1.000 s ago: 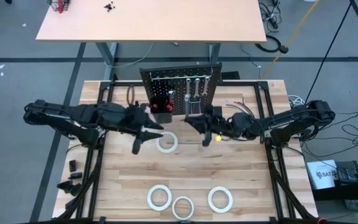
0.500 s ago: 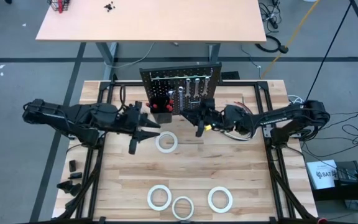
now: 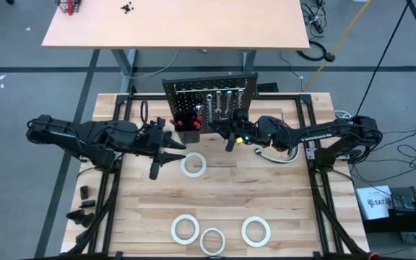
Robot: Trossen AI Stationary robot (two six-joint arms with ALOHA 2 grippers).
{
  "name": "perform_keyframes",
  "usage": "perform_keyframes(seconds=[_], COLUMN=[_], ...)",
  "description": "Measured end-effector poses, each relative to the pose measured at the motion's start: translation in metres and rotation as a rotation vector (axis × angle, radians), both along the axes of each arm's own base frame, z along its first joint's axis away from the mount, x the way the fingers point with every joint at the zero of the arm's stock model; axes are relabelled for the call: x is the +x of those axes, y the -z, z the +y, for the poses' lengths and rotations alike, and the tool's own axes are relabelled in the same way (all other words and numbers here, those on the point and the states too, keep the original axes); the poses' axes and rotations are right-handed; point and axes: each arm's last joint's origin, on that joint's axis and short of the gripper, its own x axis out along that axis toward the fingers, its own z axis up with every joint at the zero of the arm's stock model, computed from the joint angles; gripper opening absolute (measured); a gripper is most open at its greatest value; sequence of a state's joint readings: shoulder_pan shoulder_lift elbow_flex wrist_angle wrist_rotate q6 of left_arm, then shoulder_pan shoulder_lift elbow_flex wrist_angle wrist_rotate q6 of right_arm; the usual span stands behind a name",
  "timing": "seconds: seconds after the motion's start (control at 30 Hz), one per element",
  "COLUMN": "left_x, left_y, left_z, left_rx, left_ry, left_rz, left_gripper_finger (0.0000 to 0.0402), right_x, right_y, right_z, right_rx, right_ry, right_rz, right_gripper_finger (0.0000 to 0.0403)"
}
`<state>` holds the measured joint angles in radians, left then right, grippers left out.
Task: Hang tools onto peg board
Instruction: Hang the silver wrench on the peg board
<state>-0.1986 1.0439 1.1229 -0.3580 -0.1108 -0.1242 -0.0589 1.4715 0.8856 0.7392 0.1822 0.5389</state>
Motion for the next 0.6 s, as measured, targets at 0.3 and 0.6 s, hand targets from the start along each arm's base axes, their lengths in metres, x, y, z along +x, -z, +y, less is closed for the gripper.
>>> perform_keyframes(seconds=[0.3,0.6], left_x=[0.0,0.0], left_y=[0.0,0.0], left_z=[0.0,0.0], left_rx=[0.001,0.0], left_ry=[0.001,0.0], left_rz=[0.0,0.0], left_gripper_finger=[0.0135,0.0134], right_x=[0.0,-0.001], right_y=[0.003,0.003], right_z=[-0.005,-0.01], right_rx=[0.03,0.052], right_ry=[0.009,0.024], right_rz=[0.02,0.02], right_gripper_finger=[0.0008,0.0012])
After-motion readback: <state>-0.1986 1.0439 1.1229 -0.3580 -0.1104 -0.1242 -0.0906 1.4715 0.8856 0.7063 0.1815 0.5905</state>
